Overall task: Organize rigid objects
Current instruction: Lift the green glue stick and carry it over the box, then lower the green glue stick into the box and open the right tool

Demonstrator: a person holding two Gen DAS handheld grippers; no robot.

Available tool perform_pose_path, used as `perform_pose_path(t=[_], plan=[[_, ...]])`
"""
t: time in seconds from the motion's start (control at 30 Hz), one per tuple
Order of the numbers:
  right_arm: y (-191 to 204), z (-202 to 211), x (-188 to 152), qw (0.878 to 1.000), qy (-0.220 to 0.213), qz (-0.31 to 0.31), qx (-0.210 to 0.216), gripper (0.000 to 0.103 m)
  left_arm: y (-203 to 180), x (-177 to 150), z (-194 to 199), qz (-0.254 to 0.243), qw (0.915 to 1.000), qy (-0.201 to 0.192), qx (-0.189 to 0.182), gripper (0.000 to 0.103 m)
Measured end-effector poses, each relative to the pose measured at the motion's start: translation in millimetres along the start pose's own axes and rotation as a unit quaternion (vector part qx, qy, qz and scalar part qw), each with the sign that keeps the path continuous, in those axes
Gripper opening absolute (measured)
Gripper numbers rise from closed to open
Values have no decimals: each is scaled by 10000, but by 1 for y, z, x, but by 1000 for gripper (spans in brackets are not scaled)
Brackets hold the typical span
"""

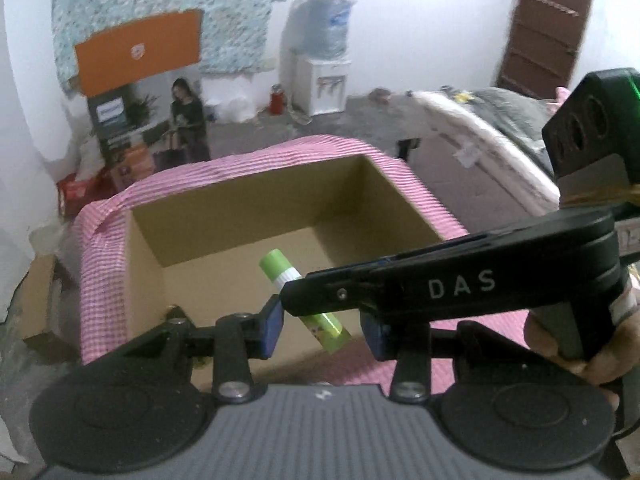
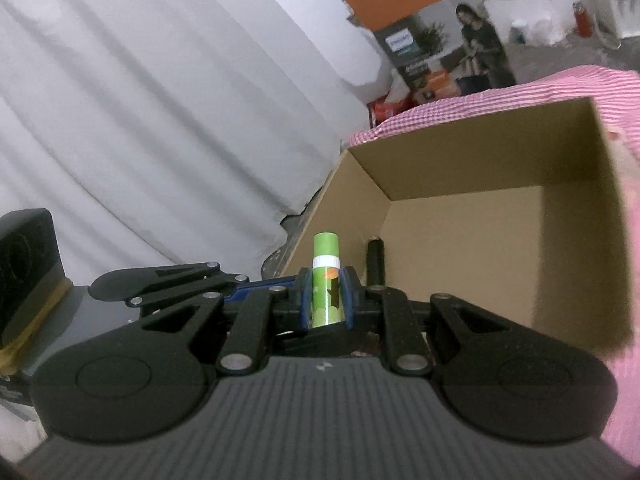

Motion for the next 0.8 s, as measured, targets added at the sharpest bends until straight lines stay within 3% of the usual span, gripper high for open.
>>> perform_pose_path(t=[0.13,0.33,0.57,0.67,0.8], plan=[[-13,-47,40,9990,384,-230,14,15,37,17,-27,300,9992,249,80,43],[-28,-112,73,9941,910,-579,-76,14,68,24,-69,452,9965,609,363,43],[-47,-168,73,9856,1467,-804,-230,14,94,19,-102,651,9915,994,535,48],[-60,-194,71,9812,1683,-865,-377,14,102,21,-105,745,9917,985,366,52],[-78,-220,64,9756,1878,-1002,-536,15,102,22,-102,688,9923,928,437,55]])
Point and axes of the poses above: each gripper's, at about its wrist camera, not at the fingertips, and z roughly against the way its jaws point, y to its left, x to its top, the point moved 5 cm from there along -z, roughly the way its jaws point, and after that the axes turned 1 degree about -z, right-handed, at the moved point
